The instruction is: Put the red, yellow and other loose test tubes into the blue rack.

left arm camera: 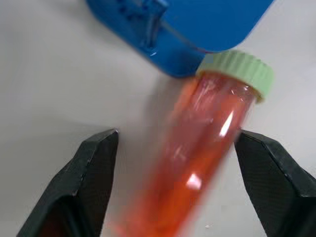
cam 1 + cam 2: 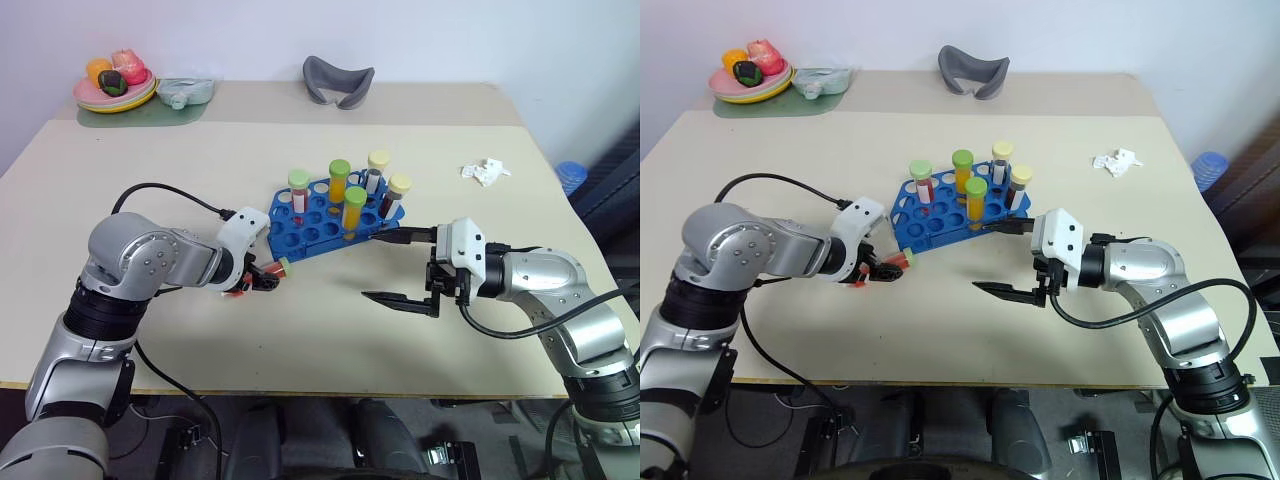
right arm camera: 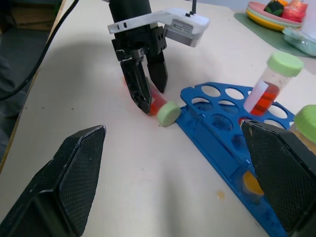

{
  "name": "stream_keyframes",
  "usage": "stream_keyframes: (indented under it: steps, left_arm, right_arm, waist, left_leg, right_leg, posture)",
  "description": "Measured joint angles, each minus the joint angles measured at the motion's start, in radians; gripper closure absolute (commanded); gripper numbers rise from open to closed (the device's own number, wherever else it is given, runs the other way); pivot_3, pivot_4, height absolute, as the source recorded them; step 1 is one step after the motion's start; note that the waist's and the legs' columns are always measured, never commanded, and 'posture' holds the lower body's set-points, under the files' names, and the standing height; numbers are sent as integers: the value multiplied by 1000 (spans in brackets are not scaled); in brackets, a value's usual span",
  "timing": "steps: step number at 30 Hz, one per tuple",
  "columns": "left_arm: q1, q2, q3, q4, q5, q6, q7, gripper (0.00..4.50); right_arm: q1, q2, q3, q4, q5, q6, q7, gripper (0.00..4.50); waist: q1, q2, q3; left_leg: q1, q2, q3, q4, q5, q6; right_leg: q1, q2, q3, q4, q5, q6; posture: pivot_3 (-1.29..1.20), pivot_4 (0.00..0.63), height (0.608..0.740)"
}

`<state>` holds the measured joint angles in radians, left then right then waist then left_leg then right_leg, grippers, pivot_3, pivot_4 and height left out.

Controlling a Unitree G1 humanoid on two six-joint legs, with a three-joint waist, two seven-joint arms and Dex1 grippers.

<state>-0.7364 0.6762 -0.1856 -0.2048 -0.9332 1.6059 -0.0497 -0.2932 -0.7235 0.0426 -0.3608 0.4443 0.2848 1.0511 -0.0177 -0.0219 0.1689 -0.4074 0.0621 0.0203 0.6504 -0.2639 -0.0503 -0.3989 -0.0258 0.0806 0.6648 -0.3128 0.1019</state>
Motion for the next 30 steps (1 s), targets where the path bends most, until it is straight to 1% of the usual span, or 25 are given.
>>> stream_keyframes:
  steps: [1,3,4,6,14,22,25,30]
  left_arm:
    - [0,8,-4,-1,5,0,-8,540]
    - [0,27,-14,-6,17,0,-20,1075]
    - [0,37,-19,-9,23,0,-26,1419]
    - [7,60,-27,-17,33,0,-45,2347]
    - [16,108,-39,-42,102,0,-122,2347]
    - [30,118,-46,-75,170,0,-189,2347]
    - [37,113,-46,-85,191,0,-208,3188]
    - [57,96,-32,-107,227,0,-224,3188]
  right_arm:
    - [0,0,0,0,0,-2,-2,0]
    - [1,0,0,0,-3,-7,-3,0]
    - [1,1,0,0,-5,-8,-3,0]
    - [2,4,0,1,-8,-9,-3,0]
    - [2,25,11,25,-29,-46,2,0]
    - [-2,42,27,44,-38,-57,9,0]
    - [-4,43,27,51,-38,-62,10,0]
    - [-5,44,27,54,-38,-67,16,0]
  waist:
    - [0,0,0]
    - [-1,0,0]
    - [-1,0,0]
    - [0,0,0]
    - [1,0,0]
    - [3,0,0]
    - [4,0,0]
    - [4,0,0]
  left_leg:
    - [0,0,0,0,0,0]
    - [0,0,0,0,0,0]
    - [0,0,0,0,0,0]
    - [0,0,0,0,0,0]
    - [0,0,0,0,0,0]
    - [0,0,0,0,0,0]
    - [-1,0,0,0,0,0]
    - [0,0,0,0,0,0]
  right_leg:
    - [0,0,0,0,0,0]
    - [0,0,0,0,0,0]
    - [0,0,0,0,0,0]
    - [0,0,0,0,0,0]
    - [0,0,0,0,0,0]
    - [0,0,0,0,0,0]
    - [0,0,0,0,0,0]
    - [0,0,0,0,0,0]
  posture:
    - [0,150,740]
    - [0,150,740]
    - [0,150,740]
    - [0,150,740]
    - [0,150,740]
    - [0,150,740]
    - [0,150,740]
    - [0,150,740]
